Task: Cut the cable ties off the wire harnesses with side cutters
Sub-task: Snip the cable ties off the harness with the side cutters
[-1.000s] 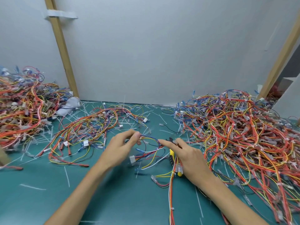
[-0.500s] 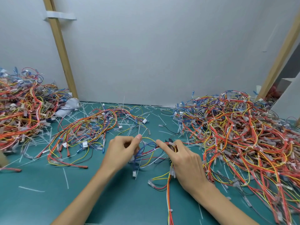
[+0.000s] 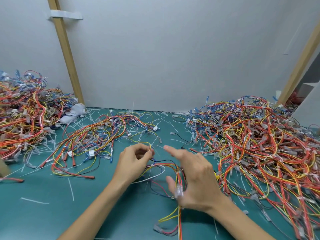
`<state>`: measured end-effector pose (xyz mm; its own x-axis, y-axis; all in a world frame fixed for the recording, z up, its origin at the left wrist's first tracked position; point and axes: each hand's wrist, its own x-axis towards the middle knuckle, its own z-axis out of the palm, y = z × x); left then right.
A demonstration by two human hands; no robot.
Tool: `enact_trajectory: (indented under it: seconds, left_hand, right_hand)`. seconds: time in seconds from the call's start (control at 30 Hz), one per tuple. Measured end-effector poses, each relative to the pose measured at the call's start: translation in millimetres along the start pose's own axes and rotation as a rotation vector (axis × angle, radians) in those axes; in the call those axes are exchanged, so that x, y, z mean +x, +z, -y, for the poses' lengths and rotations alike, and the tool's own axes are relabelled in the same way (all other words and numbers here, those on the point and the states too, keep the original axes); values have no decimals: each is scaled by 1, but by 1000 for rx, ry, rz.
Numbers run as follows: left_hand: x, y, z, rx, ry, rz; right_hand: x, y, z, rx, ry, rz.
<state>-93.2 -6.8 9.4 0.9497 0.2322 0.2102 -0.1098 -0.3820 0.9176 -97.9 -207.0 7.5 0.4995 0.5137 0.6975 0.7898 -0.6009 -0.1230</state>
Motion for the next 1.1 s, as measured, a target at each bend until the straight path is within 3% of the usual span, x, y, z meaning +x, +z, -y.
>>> enact_trajectory:
  seconds: [0.13,0.2,0.3,0.43,0.6,0.83,1.0,1.1]
  left_hand:
    - [0,2,7,122,116,-37]
    - [0,3,8,152,181,-71]
    - [0,4,10,132,225,-51]
    - [1,5,11,3,165,40]
    - [2,6,7,-208,78,86]
    - [2,5,4,-338,17,59]
    - [1,9,5,-280,62,62]
    - [-1,13,6,-263,122,47]
  right_hand:
    - [0,-10,-29,285,263,-129]
    - [1,-8,-39,184,407,-156]
    - [0,1,-41,-145,511,21]
    - [-2,11,-34,-369,631,436]
    - [1,10,-40,-381,683,580]
    - [-1,10,-50,-203,641,460]
    - [9,-3,-48,120,548,66]
    - [17,-12,-39,196,433,111]
